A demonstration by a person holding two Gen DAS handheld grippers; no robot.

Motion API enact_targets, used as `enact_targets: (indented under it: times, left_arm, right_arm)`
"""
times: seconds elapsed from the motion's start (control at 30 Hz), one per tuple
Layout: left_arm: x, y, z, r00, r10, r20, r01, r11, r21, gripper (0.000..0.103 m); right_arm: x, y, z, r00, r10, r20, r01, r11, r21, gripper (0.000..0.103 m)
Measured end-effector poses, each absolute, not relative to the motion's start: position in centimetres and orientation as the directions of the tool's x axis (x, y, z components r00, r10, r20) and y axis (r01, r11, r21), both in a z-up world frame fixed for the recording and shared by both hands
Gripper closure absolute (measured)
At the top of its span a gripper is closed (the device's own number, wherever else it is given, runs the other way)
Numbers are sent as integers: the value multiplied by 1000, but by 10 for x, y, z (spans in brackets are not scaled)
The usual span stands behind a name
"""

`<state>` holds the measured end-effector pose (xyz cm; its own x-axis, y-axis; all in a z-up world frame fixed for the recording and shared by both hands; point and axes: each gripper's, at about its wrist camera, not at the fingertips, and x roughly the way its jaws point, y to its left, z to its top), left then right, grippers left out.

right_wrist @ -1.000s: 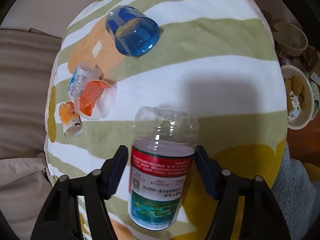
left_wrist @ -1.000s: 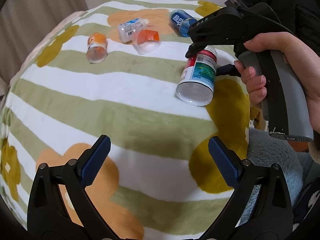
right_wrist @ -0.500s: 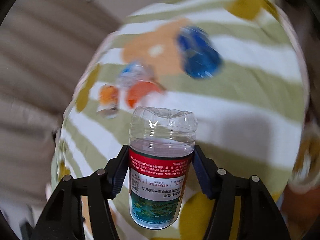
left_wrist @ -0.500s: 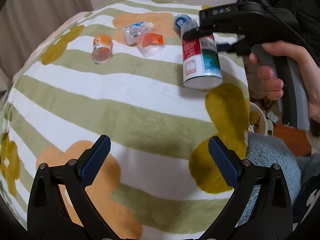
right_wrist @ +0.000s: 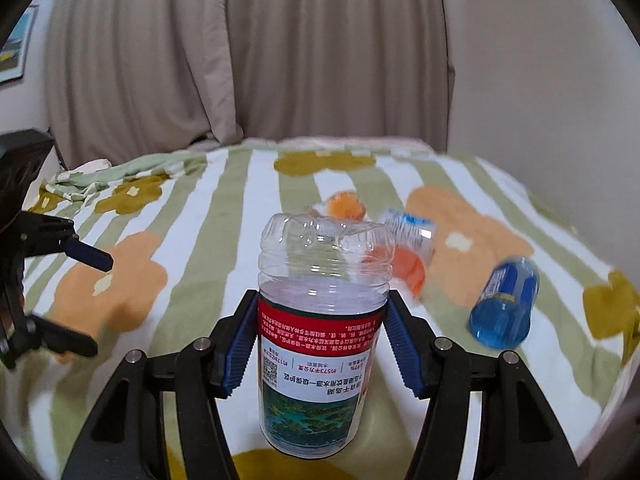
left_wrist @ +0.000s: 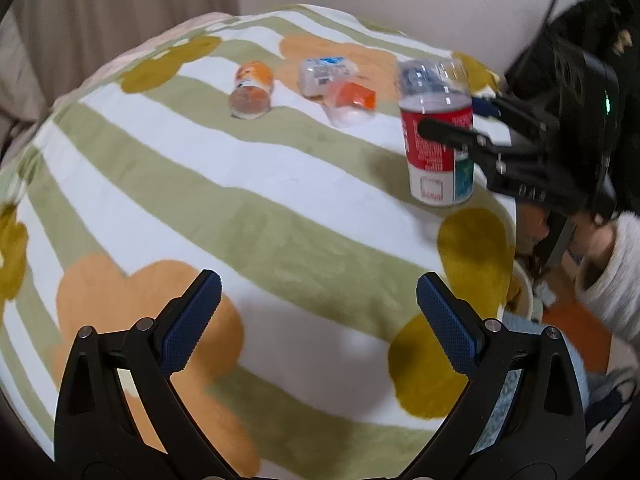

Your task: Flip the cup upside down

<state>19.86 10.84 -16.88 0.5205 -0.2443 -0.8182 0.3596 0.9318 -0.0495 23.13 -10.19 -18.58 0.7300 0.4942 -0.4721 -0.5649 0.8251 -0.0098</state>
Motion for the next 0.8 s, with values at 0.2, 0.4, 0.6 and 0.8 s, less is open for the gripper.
enact_targets:
  times: [0.2,0.4,0.6,0.8]
  left_arm:
    - [204,109,-167,545,-240,-803,317,946,-68,5]
    - [202,100,-164,563,-229,-794,327,944,-41,5]
    - [200,96,-161,570,-248,-783,330,942,-58,5]
    - [198,94,-160,574,-256,-777,320,944,-75,5]
  right_arm:
    - [235,-100,-210,695,524,-492,-605,796,-6,46]
    - [221,-113,-206,683,527,-506,-624,781,-27,46]
    - [210,-118,-195,692,522,-498,-630,774,-63,46]
    - [208,-112,-203,705,531,-470,-619,784,-43,46]
